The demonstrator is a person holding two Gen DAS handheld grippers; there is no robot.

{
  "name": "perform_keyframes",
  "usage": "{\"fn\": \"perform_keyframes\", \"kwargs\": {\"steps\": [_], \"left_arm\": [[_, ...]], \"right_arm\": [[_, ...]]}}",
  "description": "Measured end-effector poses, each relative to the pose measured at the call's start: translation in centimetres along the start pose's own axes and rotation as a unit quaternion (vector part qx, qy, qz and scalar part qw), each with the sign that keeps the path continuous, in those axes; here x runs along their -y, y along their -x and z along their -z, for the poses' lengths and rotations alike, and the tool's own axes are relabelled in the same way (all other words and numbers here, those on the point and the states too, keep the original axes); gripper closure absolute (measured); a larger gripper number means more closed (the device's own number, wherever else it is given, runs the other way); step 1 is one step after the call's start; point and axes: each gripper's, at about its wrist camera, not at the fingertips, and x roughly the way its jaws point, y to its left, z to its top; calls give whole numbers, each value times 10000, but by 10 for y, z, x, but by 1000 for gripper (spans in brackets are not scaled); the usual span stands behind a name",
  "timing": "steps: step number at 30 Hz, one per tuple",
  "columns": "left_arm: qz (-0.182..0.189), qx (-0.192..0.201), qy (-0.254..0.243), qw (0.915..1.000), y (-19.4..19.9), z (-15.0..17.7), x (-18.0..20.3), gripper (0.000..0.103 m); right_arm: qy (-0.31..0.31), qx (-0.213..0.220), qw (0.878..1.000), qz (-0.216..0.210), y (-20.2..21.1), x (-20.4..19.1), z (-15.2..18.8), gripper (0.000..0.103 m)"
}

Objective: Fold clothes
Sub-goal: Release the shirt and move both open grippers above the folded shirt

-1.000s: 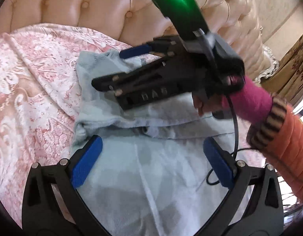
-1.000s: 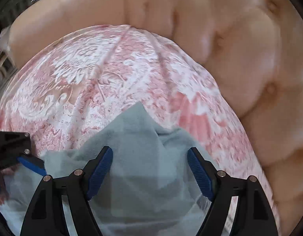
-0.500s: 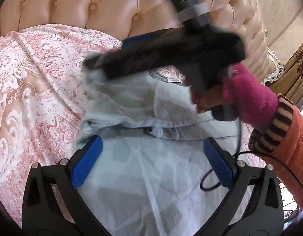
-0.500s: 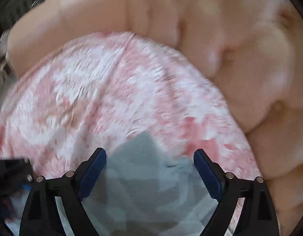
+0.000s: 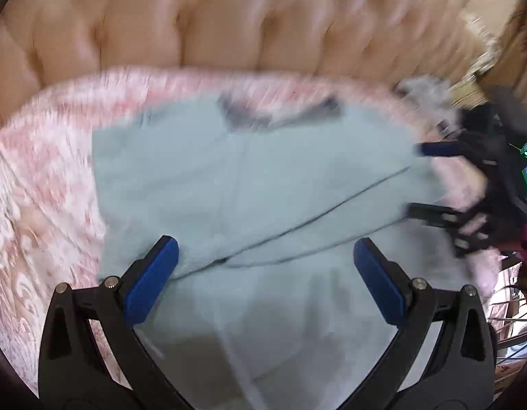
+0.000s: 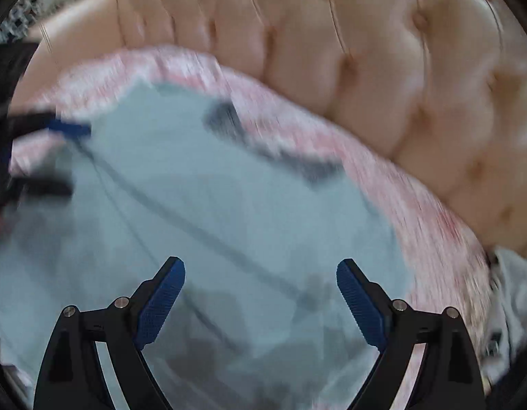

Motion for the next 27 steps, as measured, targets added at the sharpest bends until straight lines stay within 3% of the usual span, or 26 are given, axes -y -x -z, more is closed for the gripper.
{"fn": "perform_keyframes", "kwargs": {"steps": [2, 6, 9, 14, 16, 19, 21, 25, 27], "left_arm": [[30, 16, -61, 10000, 5, 3, -1, 1], [90, 47, -182, 9998, 14, 10, -2, 1], [135, 70, -273, 9995, 20, 15, -3, 1], [347, 420, -248, 9982, 63, 24, 10, 1], [480, 526, -258, 9971, 86, 40, 23, 1], [588, 435, -190, 9971, 103, 81, 46, 1], [562, 287, -203, 9978, 106, 117, 62, 1], [196, 68, -230, 9995, 92, 163, 75, 1], [-253, 281, -483, 9981, 97, 180, 83, 1]], "right_arm": [[112, -193, 9997, 126, -6, -2, 16, 11], [-460, -108, 9989, -51, -7, 28, 40, 0], [-912, -32, 9954, -297, -4, 49, 58, 0], [-867, 381, 9955, -94, 40, 41, 70, 0], [-812, 680, 9942, -198, 71, 21, 80, 0], [-575, 992, 9884, -995, 105, -29, 108, 0], [-307, 946, 9871, -1254, 110, -64, 125, 0], [-156, 494, 9937, -993, 92, -109, 158, 0], [-114, 373, 9974, -603, 86, -115, 169, 0]]}}
